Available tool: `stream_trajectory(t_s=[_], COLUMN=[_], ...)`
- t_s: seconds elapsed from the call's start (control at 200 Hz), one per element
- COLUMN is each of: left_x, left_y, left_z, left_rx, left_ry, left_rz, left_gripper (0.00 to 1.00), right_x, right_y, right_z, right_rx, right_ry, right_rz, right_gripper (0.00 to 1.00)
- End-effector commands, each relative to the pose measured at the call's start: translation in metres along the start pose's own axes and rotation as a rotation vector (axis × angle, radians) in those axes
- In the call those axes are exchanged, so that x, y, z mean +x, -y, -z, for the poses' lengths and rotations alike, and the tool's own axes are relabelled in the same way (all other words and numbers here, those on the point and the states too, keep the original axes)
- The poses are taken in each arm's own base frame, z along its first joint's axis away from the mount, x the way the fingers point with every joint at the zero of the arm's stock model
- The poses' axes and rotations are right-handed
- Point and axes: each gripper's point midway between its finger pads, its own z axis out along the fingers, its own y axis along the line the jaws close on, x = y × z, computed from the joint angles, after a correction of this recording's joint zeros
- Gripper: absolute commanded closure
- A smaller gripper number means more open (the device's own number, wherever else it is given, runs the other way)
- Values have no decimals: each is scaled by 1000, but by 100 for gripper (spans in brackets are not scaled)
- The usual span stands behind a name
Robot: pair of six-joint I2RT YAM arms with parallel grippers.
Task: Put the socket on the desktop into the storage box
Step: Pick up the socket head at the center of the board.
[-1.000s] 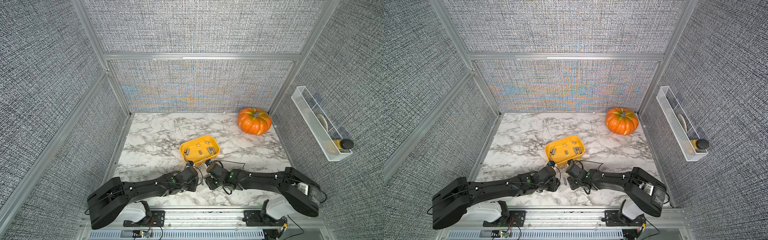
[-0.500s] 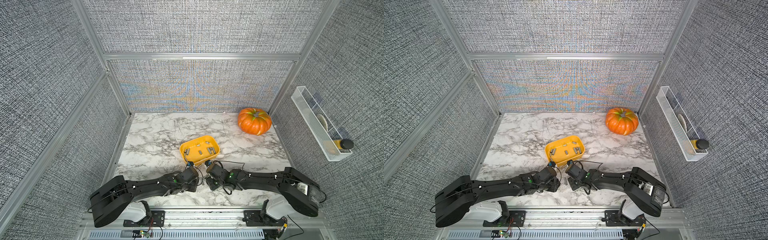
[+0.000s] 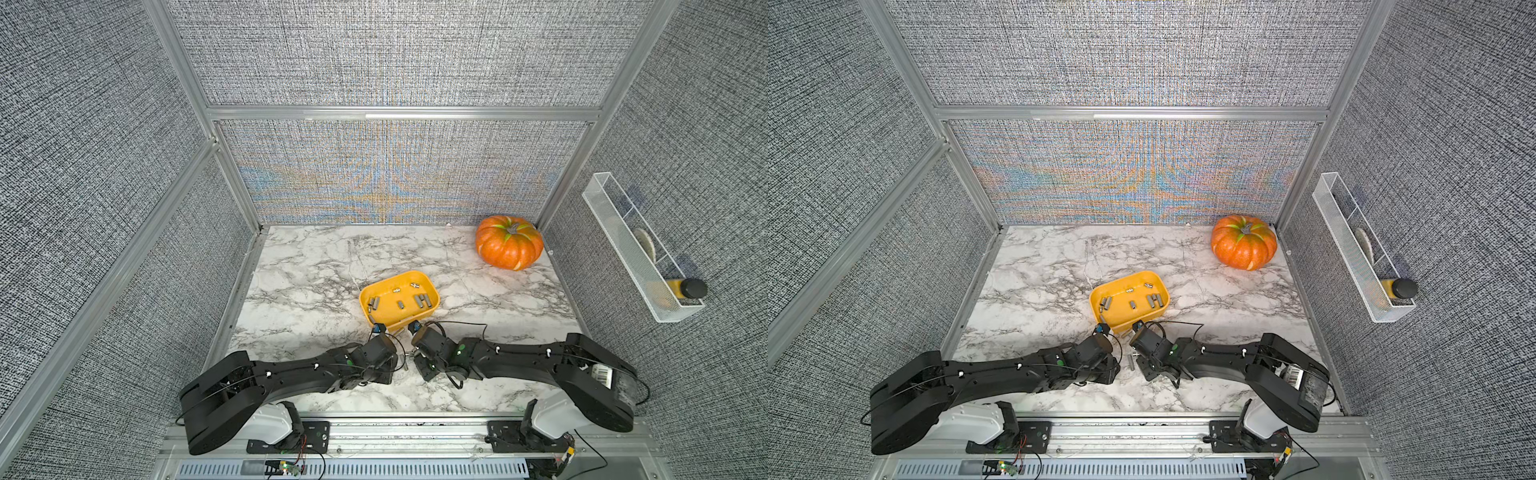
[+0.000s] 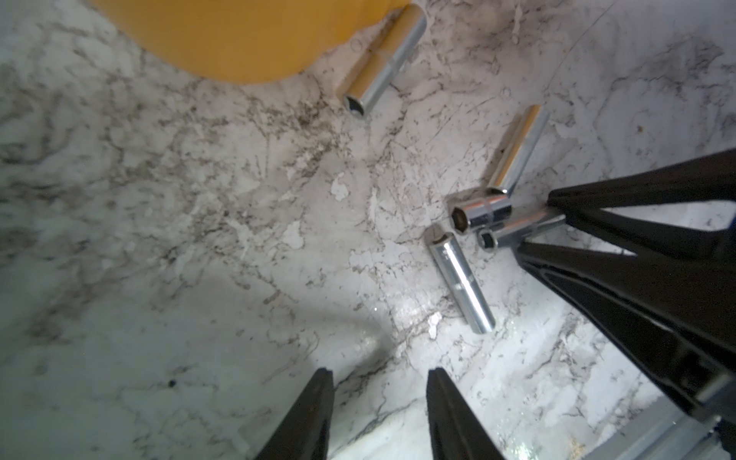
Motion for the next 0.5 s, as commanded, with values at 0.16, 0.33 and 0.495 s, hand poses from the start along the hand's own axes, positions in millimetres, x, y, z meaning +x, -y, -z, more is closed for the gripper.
stream_trajectory(t_s=[0.16,0.33,0.495], left_x=[-5,-5,-7], left_y=[1,0,1], left_z=[0,-1,-1], left_rx=[0,-1,0], left_ry=[24,25,31], left_rz=[21,32,36], left_gripper=[55,55,55], right_x=[40,36,34], right_y=[-6,-4,0], right_z=[6,10,2], right_rx=[-45,-40,-15], right_ry=[-158,-136,-146], right_rz=[60,67,76], right_gripper=[70,67,57])
